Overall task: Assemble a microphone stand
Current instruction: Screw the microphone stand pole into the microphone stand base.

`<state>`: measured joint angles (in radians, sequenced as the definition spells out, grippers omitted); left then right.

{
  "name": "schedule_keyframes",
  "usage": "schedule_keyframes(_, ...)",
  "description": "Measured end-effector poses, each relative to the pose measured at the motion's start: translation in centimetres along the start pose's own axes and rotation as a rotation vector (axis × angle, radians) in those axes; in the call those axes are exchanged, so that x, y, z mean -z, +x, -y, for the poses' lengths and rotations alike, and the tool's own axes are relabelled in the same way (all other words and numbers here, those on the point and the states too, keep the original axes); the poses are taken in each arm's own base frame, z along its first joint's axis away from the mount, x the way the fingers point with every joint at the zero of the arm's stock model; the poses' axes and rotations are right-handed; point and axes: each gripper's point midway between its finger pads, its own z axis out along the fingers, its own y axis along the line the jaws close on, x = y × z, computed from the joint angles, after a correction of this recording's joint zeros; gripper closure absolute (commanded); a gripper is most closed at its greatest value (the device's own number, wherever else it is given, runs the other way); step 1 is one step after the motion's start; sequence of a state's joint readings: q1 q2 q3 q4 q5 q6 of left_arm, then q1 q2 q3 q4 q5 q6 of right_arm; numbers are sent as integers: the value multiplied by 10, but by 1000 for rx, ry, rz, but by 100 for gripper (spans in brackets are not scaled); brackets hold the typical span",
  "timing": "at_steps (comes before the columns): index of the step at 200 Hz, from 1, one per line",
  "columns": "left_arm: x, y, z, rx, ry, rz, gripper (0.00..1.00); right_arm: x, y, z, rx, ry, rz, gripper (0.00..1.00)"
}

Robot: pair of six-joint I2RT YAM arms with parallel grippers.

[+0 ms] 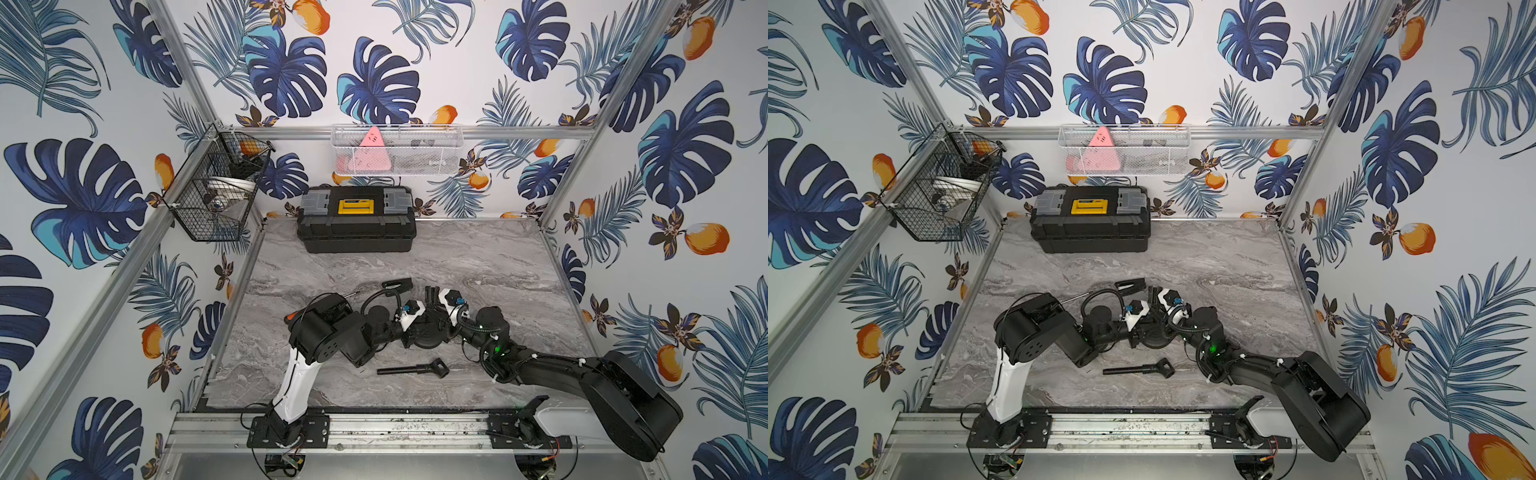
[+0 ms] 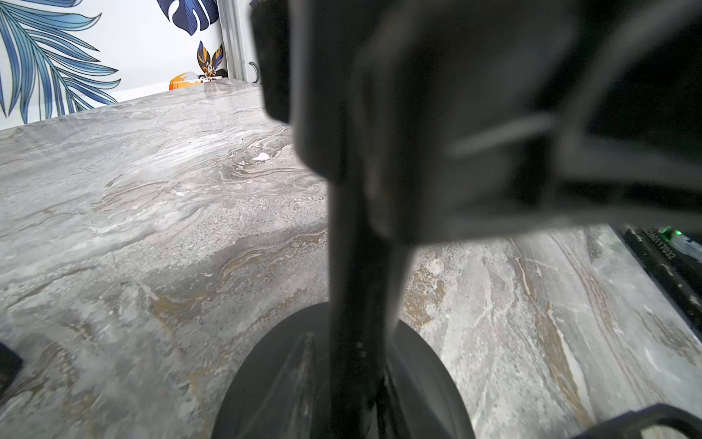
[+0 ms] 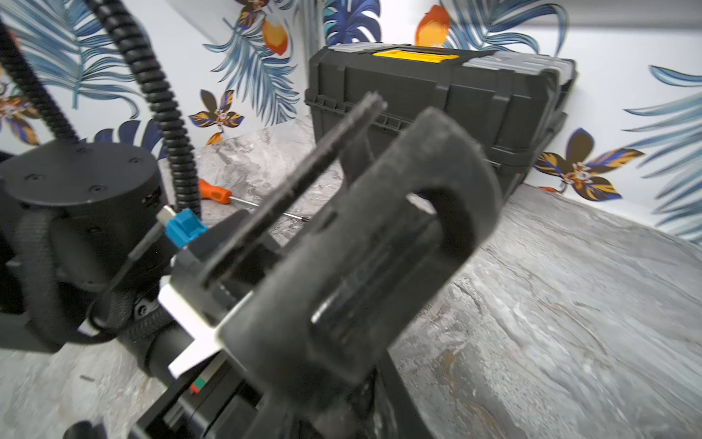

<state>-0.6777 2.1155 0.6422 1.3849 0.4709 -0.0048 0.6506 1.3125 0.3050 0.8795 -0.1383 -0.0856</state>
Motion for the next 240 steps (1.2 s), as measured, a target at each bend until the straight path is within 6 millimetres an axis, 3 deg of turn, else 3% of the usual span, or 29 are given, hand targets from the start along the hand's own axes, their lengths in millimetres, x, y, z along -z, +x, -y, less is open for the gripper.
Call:
schedule_keyframes(56,1,-1,-1,19,0,4,72,-6,0,-3,-40,191,0,100)
schedule_keyframes(88,1,-3,0,19,6,7,83,-6,-1,-2,-54,231,6,100)
schedule_keyframes(105,1,-3,1,14,12,8,86,-3,-2,-1,-61,218,9,57)
schedule_keyframes(113,1,-3,2,3,17,8,86,-1,-2,-2,-64,200,6,44)
schedule_keyframes(121,1,-3,1,17,12,8,87,1,5,-6,-63,168,-26,39)
schedule_keyframes(135,1,-3,-1,16,-1,9,87,7,17,-9,-60,110,-81,37)
schedule_keyframes(167,1,-3,-2,14,-1,10,87,20,-1,1,-84,14,-57,37)
schedule_keyframes(196,1,-3,-2,14,-1,10,87,29,0,8,-98,-86,-78,39)
schedule_keyframes(225,1,-3,-1,14,-1,10,87,28,-3,23,-115,-159,-92,42)
schedule_keyframes(240,1,-3,-1,14,-1,10,86,23,-5,20,-108,-220,-102,42)
